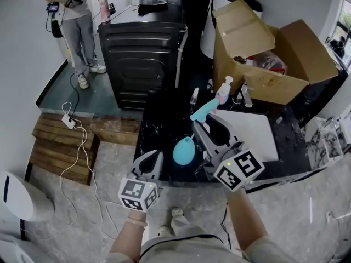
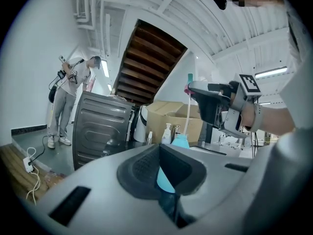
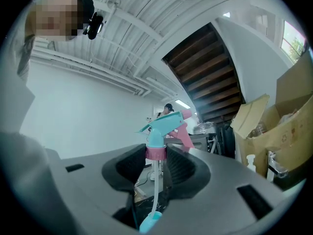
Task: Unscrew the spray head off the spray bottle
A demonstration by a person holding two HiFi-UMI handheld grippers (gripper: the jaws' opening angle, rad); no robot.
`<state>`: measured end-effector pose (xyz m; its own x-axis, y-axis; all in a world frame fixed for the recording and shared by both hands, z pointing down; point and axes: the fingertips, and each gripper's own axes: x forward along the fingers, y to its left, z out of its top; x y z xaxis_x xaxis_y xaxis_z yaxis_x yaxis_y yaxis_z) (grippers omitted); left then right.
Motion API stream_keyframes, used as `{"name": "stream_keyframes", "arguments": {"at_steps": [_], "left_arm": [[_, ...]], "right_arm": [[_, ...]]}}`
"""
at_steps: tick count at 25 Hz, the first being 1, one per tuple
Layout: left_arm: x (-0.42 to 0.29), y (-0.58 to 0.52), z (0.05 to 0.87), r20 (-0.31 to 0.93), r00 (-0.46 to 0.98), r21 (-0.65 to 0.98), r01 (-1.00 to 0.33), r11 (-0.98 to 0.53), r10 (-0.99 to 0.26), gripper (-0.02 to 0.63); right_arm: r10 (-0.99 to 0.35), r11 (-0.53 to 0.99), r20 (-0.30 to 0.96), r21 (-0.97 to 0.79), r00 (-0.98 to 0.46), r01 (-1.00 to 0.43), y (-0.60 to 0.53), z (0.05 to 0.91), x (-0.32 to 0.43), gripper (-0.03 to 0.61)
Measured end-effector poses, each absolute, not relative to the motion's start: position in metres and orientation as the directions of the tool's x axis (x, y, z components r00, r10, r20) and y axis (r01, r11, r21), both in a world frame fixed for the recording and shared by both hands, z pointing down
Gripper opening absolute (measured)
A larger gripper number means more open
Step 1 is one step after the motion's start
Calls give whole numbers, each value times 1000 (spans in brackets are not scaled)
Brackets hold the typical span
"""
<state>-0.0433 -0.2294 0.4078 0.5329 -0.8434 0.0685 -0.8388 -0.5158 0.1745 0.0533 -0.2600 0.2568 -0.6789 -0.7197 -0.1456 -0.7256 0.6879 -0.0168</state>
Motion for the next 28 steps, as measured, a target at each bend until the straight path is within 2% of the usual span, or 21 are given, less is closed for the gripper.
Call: {"name": "stream_keyframes", "arguments": {"at_steps": [15,28], "left_arm": [[-55,-218,398,39,505,177,-853,-491,-862,5],[-71,-215,389,39,463,124,-882,-456,-886,5]], "right_arm": [[-726,669,-193,19,-660,-743,-252,229,62,138],[-790,602,-142,6,-596,-799,-240,253,102,138]]}}
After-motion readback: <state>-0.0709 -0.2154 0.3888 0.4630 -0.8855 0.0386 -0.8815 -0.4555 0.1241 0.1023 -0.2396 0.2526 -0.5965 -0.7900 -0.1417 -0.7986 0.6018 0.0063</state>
